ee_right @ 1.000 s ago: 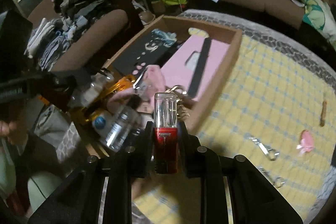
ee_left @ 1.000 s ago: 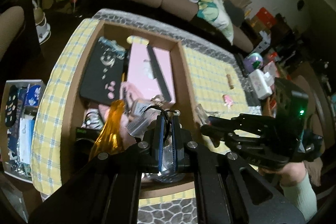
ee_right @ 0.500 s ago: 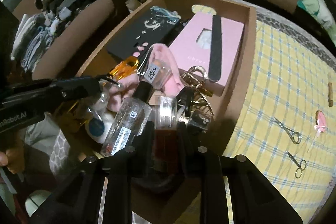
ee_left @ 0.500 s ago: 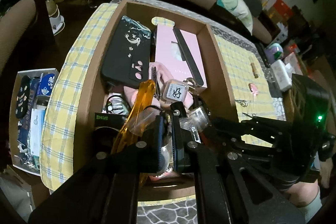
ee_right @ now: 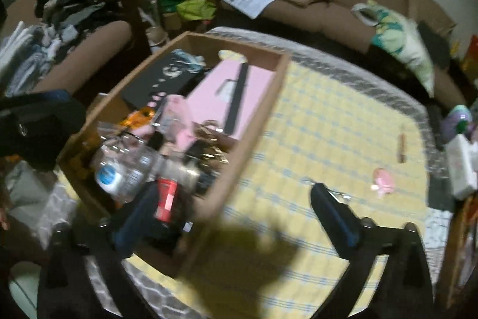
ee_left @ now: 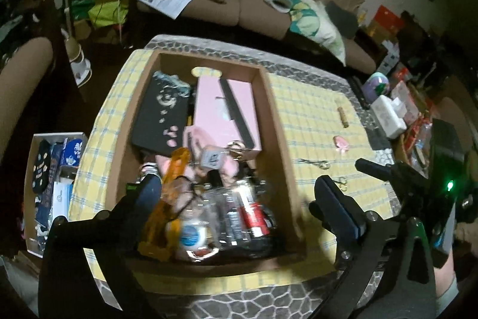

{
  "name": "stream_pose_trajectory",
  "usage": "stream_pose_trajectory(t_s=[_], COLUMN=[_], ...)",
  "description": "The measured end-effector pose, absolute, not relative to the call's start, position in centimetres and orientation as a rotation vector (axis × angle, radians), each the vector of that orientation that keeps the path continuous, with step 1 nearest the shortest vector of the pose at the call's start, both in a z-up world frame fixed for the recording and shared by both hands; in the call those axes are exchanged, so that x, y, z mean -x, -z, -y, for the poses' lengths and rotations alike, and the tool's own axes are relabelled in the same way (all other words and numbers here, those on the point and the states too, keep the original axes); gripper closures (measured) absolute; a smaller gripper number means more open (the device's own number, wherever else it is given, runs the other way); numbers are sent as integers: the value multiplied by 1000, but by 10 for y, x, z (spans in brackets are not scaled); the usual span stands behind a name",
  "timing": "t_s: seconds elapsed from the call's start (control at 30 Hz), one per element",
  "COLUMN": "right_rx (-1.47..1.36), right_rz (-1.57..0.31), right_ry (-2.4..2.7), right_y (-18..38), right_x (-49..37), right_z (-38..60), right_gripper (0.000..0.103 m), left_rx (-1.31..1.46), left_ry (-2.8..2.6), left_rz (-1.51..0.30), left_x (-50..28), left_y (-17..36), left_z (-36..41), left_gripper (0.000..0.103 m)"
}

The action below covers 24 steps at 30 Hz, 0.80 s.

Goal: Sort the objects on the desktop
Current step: 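Release the pouch into the box with the left tool while the right tool drops the lighter in, then move both open tools toward the two silver scissors on the table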

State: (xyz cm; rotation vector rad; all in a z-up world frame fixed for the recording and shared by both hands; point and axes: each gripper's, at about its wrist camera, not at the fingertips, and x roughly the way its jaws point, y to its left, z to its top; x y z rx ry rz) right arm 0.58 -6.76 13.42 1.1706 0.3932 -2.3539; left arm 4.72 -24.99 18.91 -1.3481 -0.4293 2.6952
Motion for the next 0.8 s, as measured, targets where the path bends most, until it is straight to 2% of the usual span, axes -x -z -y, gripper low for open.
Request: stream_pose_trajectory(t_s=[0.43,0.8], right_rx=[-1136,-1160], right_rz=[-340,-229], right_ry=[2531,2609], right_y=[-151,-133], right_x=[-27,-23], right_z=[-18,-78], right_gripper=[0,0], left_rx=[1348,1389], left_ry=[-2645,-2596], left_rz=[343,269], left_x=[-44,-21], left_y=[-189,-164], left_z=[175,112], left_gripper=[0,0])
